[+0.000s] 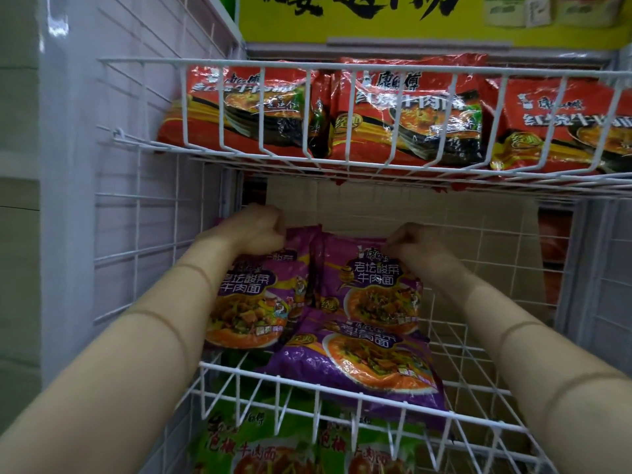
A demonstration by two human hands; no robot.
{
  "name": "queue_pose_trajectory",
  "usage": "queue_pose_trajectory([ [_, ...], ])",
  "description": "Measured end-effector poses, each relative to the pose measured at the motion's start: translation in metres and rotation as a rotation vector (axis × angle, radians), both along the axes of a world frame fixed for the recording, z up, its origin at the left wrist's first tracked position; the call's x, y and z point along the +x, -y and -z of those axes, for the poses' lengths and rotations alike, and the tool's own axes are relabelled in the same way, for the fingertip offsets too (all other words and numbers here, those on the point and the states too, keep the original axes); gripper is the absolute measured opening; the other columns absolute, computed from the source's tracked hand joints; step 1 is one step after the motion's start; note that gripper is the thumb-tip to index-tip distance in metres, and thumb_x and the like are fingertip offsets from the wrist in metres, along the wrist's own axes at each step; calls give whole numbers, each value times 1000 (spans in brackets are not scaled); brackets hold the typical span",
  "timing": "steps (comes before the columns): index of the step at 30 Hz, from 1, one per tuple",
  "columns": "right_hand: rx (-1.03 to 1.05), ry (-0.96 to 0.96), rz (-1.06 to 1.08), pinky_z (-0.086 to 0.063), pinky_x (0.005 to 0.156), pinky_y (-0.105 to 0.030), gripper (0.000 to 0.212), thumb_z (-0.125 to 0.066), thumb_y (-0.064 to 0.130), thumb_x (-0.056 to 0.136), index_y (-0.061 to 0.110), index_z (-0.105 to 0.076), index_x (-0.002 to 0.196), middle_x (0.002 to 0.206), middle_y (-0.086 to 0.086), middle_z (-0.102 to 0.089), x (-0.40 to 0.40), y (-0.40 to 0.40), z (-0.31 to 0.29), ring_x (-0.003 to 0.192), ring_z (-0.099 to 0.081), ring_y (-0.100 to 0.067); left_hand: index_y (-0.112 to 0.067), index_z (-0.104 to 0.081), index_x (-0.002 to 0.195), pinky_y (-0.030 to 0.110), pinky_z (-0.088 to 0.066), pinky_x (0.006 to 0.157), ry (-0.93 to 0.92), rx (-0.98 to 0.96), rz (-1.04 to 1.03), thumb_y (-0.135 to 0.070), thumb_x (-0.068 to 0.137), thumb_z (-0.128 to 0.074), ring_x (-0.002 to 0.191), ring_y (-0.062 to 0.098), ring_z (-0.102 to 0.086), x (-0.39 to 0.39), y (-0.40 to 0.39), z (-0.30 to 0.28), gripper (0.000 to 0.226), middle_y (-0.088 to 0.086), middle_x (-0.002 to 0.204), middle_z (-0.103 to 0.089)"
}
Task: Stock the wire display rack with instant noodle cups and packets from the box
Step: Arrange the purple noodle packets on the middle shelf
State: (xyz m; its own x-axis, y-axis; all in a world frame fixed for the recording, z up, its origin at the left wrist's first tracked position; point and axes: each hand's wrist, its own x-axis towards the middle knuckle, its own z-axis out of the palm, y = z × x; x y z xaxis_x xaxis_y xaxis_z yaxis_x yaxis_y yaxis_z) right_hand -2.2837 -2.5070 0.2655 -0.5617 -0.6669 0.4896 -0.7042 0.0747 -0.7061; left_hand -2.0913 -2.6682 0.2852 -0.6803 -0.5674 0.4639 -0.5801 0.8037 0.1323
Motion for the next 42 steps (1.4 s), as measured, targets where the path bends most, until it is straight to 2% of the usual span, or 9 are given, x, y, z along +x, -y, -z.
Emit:
queue_pose_trajectory([
  [4, 49, -28, -59, -38, 42, -21, 21, -66, 8, 84, 18, -56, 70, 66, 0, -54, 7, 3, 4, 55, -45, -12, -21, -61, 104, 28, -43, 87, 448, 353, -153, -48, 67, -66, 109, 21, -53, 10, -4, -4, 46, 0, 123, -55],
  [8, 125, -120, -45, -38, 42, -16, 20, -67, 13, 84, 21, -57, 70, 70, 2, -57, 10, 5, 5, 59, -48, -9, -20, -28, 147, 30, -28, 106, 591, 277, -170, -38, 83, -66, 139, 24, -27, 14, -13, -8, 77, 3, 151, -29],
  [17, 142, -133, -61, -37, 40, -17, 18, -68, 12, 84, 18, -58, 71, 65, 1, -56, 7, 5, 7, 54, -48, -10, -17, -35, 141, 27, -40, 96, 163, 143, 25, -21, 81, -72, 123, 23, -46, 9, -5, -2, 71, 6, 139, -47],
  [22, 157, -93, -125, -42, 39, -14, 11, -62, 10, 88, 16, -62, 79, 64, -3, -59, 12, 6, 9, 44, -54, -2, -21, -30, 144, 35, -40, 103, 143, 64, 134, -22, 79, -73, 126, 25, -43, -1, -7, 2, 78, 5, 143, -42],
  [26, 173, -99, -252, -54, 63, -20, 5, -66, 14, 86, 19, -64, 88, 81, 2, -66, 32, 13, 13, 74, -62, -11, -20, -33, 142, 40, -41, 103, 170, 101, 165, -22, 79, -73, 125, 25, -44, -4, -6, 4, 74, 5, 141, -44],
  [29, 297, -241, -205, -51, 85, -32, 23, -66, 24, 86, 14, -65, 107, 97, 1, -65, 53, 20, 8, 91, -62, -16, -18, -41, 136, 31, -42, 97, 134, 64, 153, -21, 78, -74, 120, 25, -47, -6, -10, 10, 67, 6, 134, -49],
  [34, 409, -129, -152, -54, 78, -36, 11, -58, 19, 91, 9, -61, 95, 93, -11, -64, 78, 40, -11, 85, -61, -24, -21, -47, 131, 39, -35, 101, 42, -146, 86, -45, 77, -70, 123, 29, -37, 11, -8, 10, 64, 7, 130, -45],
  [39, 230, -14, -177, -45, 51, -24, 29, -60, 31, 89, 4, -64, 98, 83, -15, -69, 75, 50, 14, 64, -63, -21, -5, -53, 119, 38, -45, 87, -362, -241, -74, -17, 92, -50, 107, 37, -53, 53, 8, 26, 30, 19, 122, -48],
  [42, 260, 71, -291, -33, 34, -15, 16, -63, 30, 88, 16, -56, 94, 65, 0, -58, 68, 41, 24, 43, -52, -6, -3, -51, 117, 45, -49, 80, -323, -197, -97, -11, 90, -47, 99, 39, -57, 54, 5, 38, 28, 21, 119, -48],
])
